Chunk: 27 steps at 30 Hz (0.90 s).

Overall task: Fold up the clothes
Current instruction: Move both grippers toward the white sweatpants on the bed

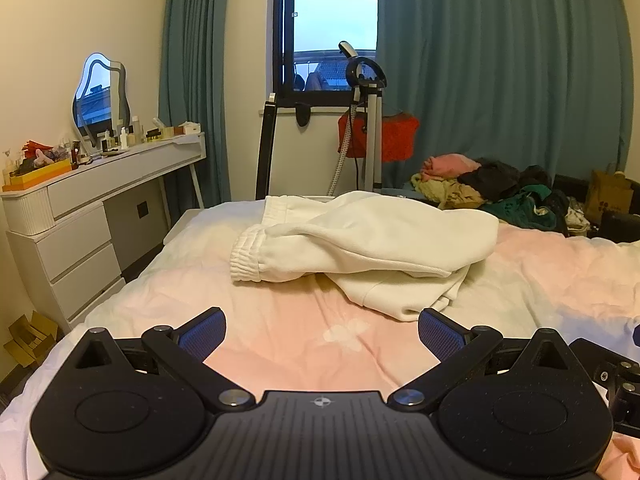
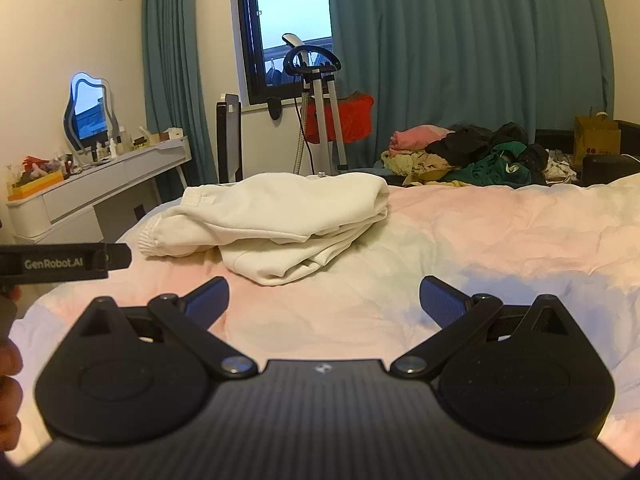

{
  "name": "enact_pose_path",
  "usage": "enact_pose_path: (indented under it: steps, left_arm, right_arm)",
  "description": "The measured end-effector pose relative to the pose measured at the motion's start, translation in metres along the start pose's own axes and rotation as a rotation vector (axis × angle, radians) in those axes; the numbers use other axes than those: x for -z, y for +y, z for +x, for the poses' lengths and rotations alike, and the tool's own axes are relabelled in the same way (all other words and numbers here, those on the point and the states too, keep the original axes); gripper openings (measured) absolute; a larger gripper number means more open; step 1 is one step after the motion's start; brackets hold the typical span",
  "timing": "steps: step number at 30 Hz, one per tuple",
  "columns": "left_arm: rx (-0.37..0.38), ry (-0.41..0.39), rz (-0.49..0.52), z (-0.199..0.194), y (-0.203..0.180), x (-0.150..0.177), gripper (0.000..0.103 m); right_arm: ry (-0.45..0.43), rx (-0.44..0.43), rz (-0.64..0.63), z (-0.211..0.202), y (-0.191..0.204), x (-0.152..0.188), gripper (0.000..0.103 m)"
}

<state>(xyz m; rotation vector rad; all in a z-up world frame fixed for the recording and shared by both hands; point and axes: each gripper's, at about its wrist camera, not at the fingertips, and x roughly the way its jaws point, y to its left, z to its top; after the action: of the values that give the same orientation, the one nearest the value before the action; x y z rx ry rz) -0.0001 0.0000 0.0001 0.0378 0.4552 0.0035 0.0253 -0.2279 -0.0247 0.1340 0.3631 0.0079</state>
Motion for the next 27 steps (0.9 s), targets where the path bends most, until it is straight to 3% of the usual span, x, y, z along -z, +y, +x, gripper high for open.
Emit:
enact_pose_path:
  steps: [13, 20, 27]
  left_arm:
    - [-0.003, -0.041, -0.001, 0.011, 0.003, 0.016, 0.103]
    - [-0.05, -0.088, 0.07, -0.004, -0.001, 0.025, 0.103]
    - [-0.117, -0.088, 0.02, -0.027, 0.002, 0.007, 0.103]
  right_arm:
    - [-0.002, -0.025, 0.048, 0.004, -0.005, -0.001, 0.103]
    - [-0.041, -0.063, 0.074, -0.01, -0.018, -0.019, 0.103]
    - [-0.077, -0.118, 0.077, -0.02, -0.028, -0.025, 0.103]
